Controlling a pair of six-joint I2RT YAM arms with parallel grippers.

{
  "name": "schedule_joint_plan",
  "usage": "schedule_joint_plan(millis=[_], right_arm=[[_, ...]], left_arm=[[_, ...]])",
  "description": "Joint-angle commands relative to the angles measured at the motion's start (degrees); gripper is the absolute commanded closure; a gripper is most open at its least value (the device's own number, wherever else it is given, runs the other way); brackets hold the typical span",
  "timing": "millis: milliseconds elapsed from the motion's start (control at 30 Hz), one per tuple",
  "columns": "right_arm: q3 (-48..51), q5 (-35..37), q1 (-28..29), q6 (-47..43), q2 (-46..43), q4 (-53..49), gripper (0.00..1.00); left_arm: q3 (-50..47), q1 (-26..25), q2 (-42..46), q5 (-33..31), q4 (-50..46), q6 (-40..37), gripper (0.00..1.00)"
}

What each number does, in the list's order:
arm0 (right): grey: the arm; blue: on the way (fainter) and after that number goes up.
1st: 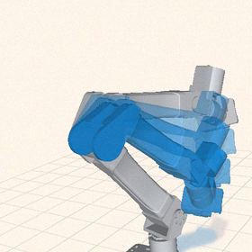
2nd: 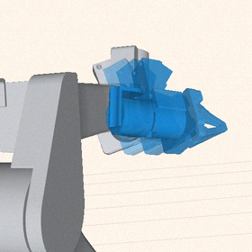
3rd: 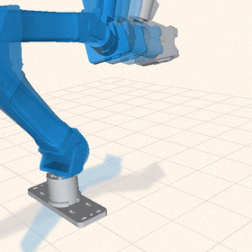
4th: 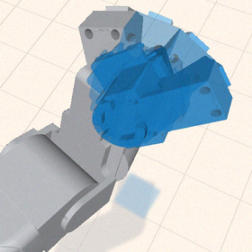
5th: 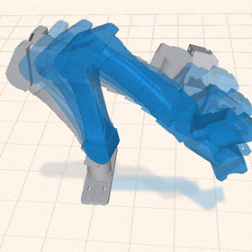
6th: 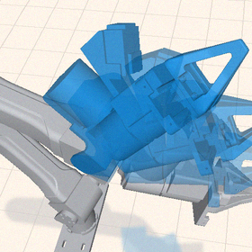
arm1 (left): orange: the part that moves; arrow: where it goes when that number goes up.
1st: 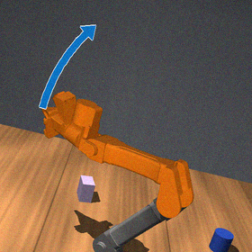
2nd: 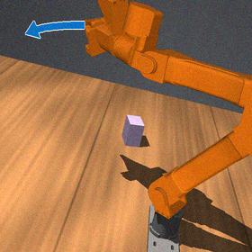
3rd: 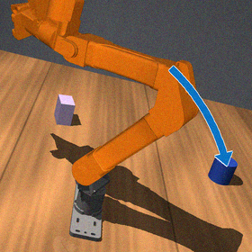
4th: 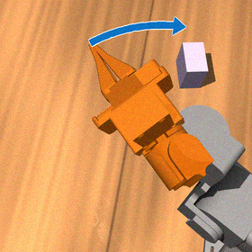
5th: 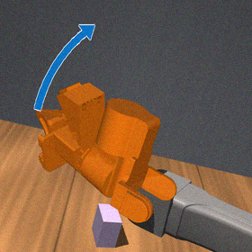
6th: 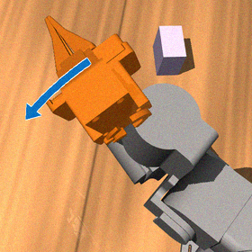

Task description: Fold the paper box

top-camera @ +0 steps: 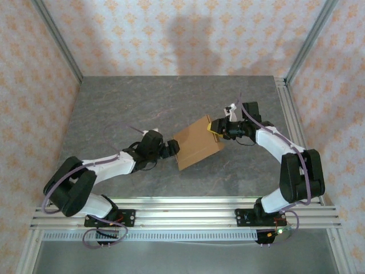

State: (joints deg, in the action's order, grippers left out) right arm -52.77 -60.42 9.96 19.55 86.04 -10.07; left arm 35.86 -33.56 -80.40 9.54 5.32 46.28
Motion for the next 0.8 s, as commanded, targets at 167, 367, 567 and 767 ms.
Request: schedule_joint_plan(millis=[167,367,567,767], right_arm=[[1.71,1.18,-4.11,9.11,-5.09,7.10,0.63],[1.62,3.07,-7.23,13.30,-7.74,6.44,0.63],[1.34,4.12,-9.77,19.57,-10.34,8.85,0.64],[1.29,4.49,-11.01,23.53,-12.62,10.29,0.64]], left_arm=[[6.71,-0.37,6.01,-9.12,-3.35,-21.29,0.00],[10.37,-1.68,6.23,-14.99,-0.11,-33.80,0.00],[11.11,-6.03,5.90,-22.44,5.56,-50.22,0.01],[7.18,-9.15,6.14,-28.27,16.52,-61.29,0.00]])
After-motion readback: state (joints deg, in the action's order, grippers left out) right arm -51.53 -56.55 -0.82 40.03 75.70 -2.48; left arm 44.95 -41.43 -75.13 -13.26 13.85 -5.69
